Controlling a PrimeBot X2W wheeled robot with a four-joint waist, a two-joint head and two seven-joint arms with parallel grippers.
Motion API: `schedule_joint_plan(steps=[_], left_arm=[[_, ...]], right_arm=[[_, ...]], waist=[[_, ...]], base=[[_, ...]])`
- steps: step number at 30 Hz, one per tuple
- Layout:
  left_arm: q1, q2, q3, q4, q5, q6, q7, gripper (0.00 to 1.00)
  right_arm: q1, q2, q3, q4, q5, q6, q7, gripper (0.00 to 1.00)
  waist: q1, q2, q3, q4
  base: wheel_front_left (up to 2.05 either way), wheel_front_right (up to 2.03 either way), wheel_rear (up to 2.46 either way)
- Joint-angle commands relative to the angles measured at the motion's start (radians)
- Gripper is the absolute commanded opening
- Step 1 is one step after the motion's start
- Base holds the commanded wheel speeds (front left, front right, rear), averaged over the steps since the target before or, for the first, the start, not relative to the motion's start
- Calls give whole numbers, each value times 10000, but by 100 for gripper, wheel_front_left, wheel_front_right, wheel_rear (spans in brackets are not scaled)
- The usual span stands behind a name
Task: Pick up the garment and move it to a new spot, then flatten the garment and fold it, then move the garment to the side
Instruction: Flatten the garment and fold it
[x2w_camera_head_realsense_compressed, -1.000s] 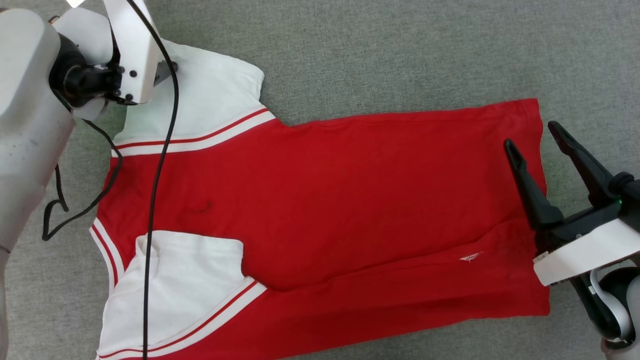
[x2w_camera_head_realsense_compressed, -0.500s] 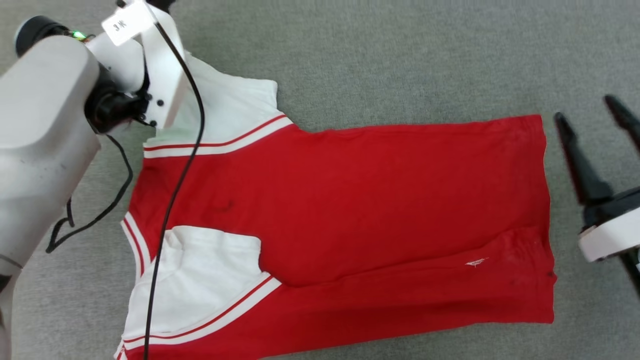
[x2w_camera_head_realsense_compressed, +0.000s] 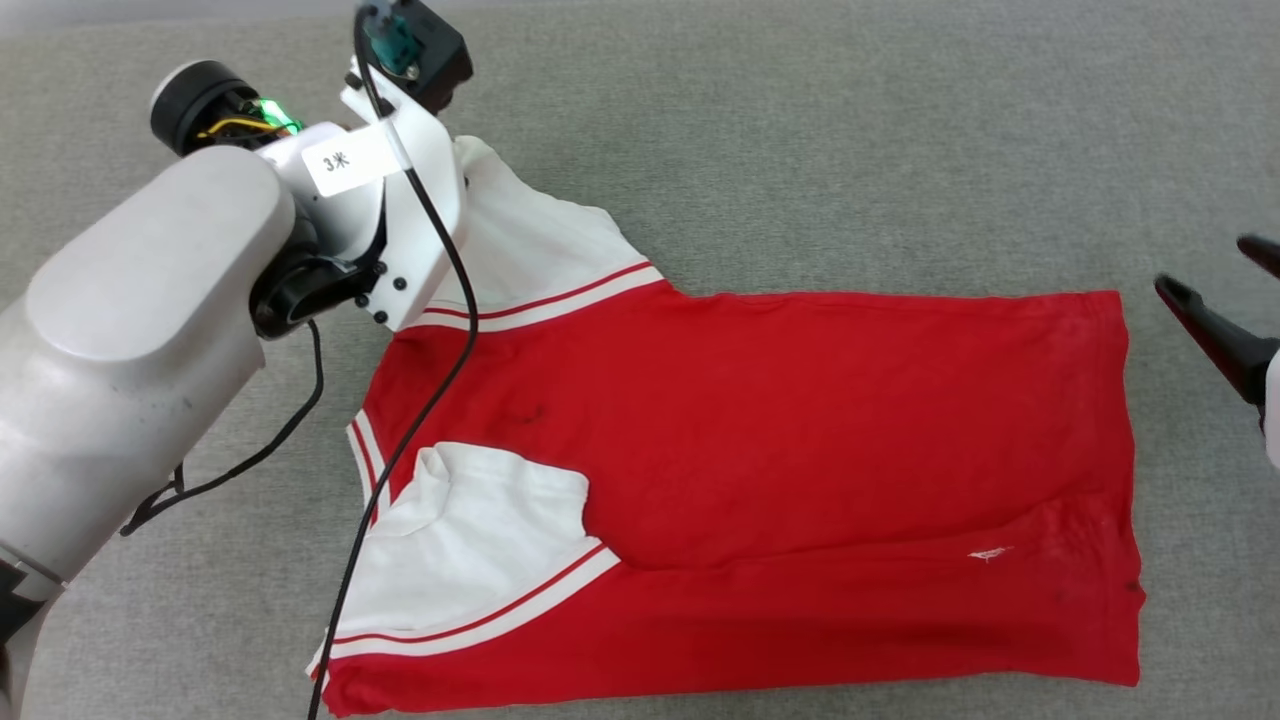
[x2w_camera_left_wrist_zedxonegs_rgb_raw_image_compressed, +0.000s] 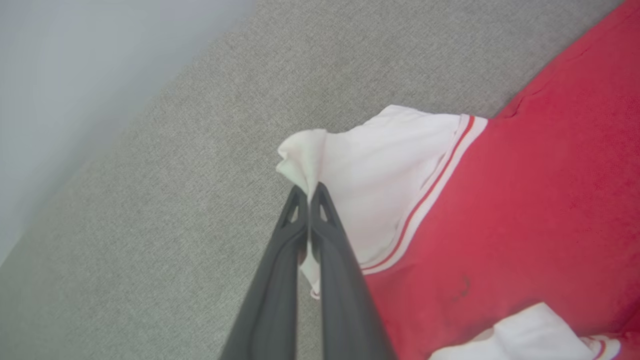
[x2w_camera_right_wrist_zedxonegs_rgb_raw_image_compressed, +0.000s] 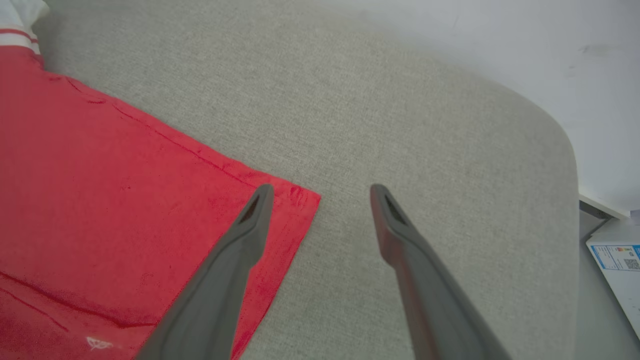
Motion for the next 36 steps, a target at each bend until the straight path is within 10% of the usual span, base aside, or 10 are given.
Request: schedule_joint_plan(steps=[1,11,27,28,29,36], left_arm=[[48,13,-50,-63,16,0,-82,0],[-448,-45,-350,-573,72,-1,-415,0],[-971,-164,-654,-534,26,0,-906,0],[-969,-142,-679,-512,8,-2,-945,0],[-959,-115,-705,-479,-4,-2,-965,0],[-657,110,-848,-312,-154,-1,-1326,0]], right_arm=[[-219,-180,169,171,210,-15,371,100],[-1658,-169,1302,2270,1051,-12,2453,100],[-2090,840,3591,4784,1265,17,1896,100],[-2129,848,3705,4785,1341,31,1720,41],[-2221,810,3776,4785,1361,31,1507,2],[-2859,290,4069,4876,1609,-11,154,0]], waist=[[0,0,-53,91],[0,0,276,487],[0,0,942,734],[0,0,936,719],[0,0,915,702],[0,0,471,570]], base=[[0,0,0],[0,0,0],[0,0,0],[0,0,0],[0,0,0],[0,0,0]])
